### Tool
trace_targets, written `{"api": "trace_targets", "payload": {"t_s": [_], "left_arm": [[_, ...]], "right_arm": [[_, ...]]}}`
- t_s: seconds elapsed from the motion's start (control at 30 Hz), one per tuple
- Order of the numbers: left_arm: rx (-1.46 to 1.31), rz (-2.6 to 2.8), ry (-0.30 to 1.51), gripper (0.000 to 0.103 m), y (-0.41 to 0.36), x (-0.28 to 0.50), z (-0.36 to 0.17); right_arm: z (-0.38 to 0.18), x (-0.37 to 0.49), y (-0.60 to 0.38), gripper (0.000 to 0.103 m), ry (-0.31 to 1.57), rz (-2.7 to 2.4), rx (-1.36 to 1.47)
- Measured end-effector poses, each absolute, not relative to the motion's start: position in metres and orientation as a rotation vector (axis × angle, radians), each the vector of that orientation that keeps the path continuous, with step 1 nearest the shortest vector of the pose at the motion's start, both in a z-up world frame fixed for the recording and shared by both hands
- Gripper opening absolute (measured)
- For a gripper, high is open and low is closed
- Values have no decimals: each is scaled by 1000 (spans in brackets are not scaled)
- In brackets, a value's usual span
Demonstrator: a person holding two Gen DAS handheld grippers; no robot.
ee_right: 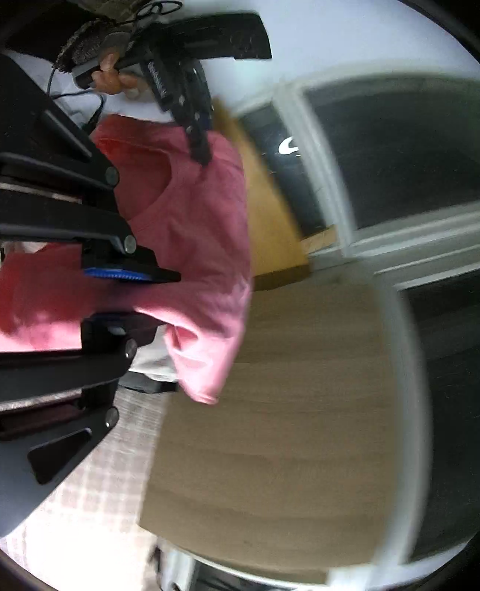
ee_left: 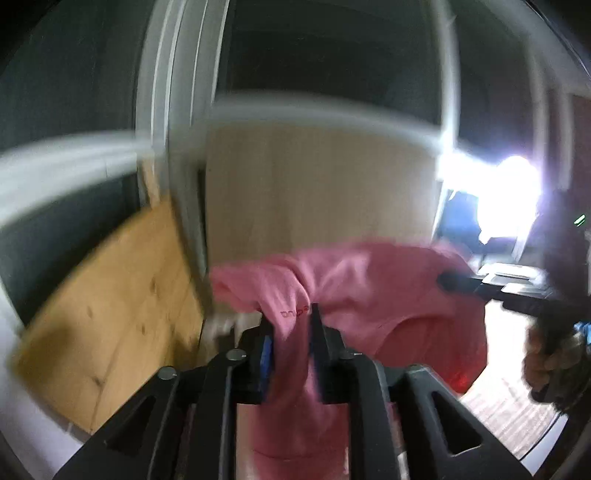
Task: Fold clothes
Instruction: 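Carry the folded pink shirt with both grippers onto the clothes stack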
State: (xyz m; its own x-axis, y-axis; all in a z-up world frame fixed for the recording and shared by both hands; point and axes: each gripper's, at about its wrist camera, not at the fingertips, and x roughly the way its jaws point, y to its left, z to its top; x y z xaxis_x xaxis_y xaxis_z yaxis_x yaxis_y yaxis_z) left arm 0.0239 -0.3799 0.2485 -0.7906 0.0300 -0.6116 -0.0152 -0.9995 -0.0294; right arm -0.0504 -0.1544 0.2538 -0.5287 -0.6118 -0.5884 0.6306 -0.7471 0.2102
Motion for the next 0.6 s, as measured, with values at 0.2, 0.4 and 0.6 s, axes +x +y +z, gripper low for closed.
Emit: {"api": "trace_targets", "payload": {"t_s": [0.2, 0.4, 0.6], "left_arm": [[-1178, 2944, -212, 23, -427, -15, 206], [-1134, 2881, -205, 25, -420, -46, 211], [-1121, 2764, -23, 32, -356, -53, 201]], "right_arm": [[208, -98, -120, 46, -142, -2159, 1071], [194, -154, -107, 48, -305, -2175, 1132], [178, -190, -149, 48, -225, -2201, 1152]]}}
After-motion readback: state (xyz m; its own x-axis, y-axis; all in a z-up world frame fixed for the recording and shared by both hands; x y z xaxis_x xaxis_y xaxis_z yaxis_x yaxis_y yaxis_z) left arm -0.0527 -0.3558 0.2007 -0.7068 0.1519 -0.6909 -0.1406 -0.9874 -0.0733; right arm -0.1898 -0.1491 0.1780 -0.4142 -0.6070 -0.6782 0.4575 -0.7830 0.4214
